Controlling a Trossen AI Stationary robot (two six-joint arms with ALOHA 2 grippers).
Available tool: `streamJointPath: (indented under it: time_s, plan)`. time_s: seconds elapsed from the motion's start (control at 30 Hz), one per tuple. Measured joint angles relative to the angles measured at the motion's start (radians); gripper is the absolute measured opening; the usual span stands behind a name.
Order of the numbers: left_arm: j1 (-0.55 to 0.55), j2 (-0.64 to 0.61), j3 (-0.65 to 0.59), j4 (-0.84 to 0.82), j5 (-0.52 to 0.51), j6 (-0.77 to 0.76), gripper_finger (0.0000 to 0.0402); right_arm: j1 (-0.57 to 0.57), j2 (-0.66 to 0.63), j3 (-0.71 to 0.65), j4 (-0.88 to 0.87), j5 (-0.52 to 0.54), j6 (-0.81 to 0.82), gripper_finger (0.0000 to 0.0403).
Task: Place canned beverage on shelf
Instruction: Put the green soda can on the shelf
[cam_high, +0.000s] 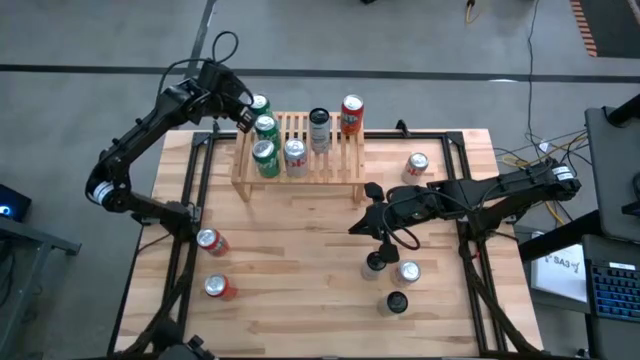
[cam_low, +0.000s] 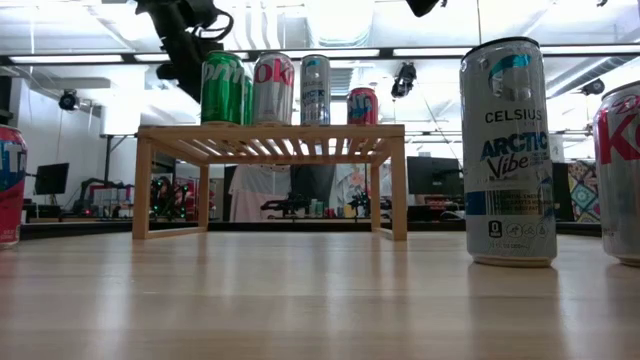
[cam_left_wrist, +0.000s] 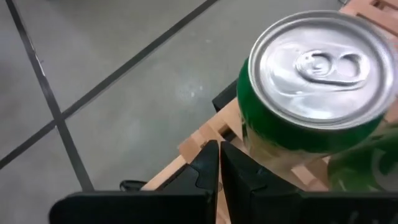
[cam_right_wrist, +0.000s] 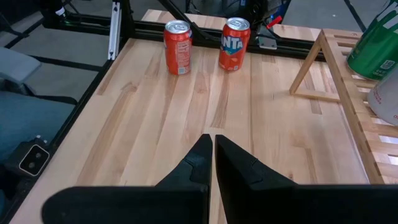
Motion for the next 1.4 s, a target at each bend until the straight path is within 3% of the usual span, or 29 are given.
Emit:
streamJointPath:
  time_s: [0.23, 0.47, 0.73, 1.2, 1.4]
  plan:
    - [0.000, -0.041, 0.000, -0.027, 0.013, 0.060, 0.0000, 0.000, 0.000, 0.000, 0.000, 0.000, -0.001, 0.0009]
    - [0.013, -0.074, 0.000, -0.057, 0.271, 0.197, 0.0000, 0.000, 0.000, 0.000, -0.001, 0.000, -0.002, 0.0009]
    - [0.016, -0.068, -0.027, -0.070, 0.225, 0.229, 0.0000, 0.000, 0.000, 0.000, -0.005, 0.000, -0.003, 0.0009]
    - [0.019, -0.068, -0.206, 0.189, 0.217, 0.220, 0.0000, 0.000, 0.000, 0.000, -0.005, 0.000, -0.011, 0.0009]
    - [0.019, -0.068, -0.229, 0.214, 0.217, 0.199, 0.0000, 0.000, 0.000, 0.000, -0.004, 0.000, -0.011, 0.0009]
